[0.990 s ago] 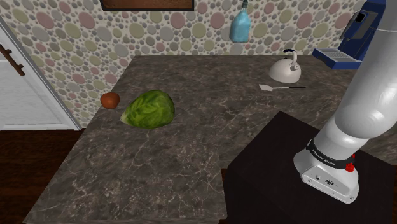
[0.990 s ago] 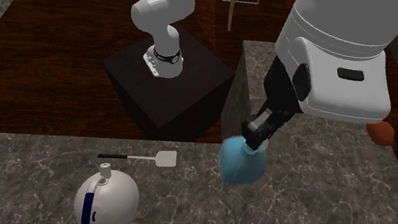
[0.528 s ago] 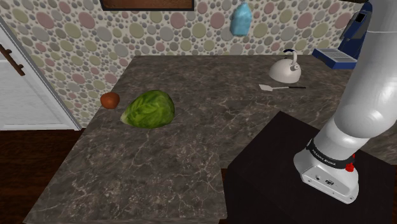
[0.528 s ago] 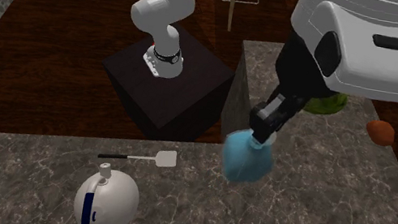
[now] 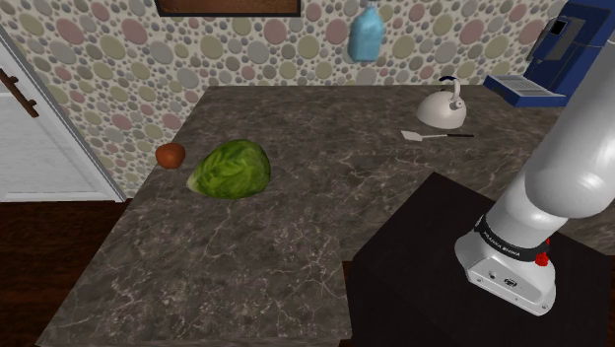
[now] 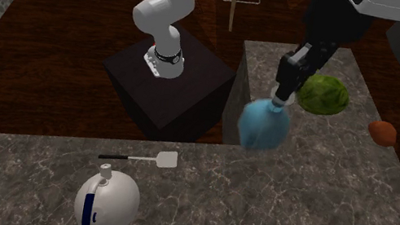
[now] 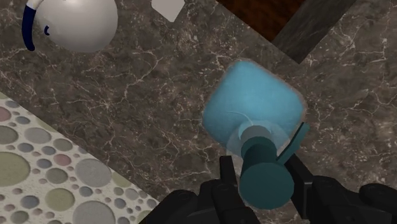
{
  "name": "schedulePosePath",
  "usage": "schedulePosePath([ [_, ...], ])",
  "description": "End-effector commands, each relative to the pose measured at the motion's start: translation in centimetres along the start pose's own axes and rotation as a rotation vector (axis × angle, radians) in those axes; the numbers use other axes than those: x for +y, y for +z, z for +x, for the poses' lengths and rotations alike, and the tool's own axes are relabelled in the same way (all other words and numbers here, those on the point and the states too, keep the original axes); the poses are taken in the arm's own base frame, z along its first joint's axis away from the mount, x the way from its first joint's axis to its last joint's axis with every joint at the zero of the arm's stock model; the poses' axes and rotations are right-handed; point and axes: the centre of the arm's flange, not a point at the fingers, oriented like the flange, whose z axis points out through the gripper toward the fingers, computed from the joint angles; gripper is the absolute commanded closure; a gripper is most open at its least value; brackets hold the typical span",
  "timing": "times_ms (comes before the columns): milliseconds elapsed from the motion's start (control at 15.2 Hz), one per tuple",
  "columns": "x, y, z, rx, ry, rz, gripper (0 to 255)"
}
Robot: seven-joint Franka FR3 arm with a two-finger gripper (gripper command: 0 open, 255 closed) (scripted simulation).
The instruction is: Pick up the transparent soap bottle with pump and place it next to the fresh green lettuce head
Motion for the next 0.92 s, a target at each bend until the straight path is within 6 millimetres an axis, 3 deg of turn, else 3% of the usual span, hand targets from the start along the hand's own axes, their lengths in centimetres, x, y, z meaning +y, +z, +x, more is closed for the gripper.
schedulePosePath([
  [0, -2.6, -0.3, -1.3, 0.001, 0.0, -0.001, 255],
  [858, -18.4, -2.9, -7.5, 0.001, 0.0, -0.001, 255],
])
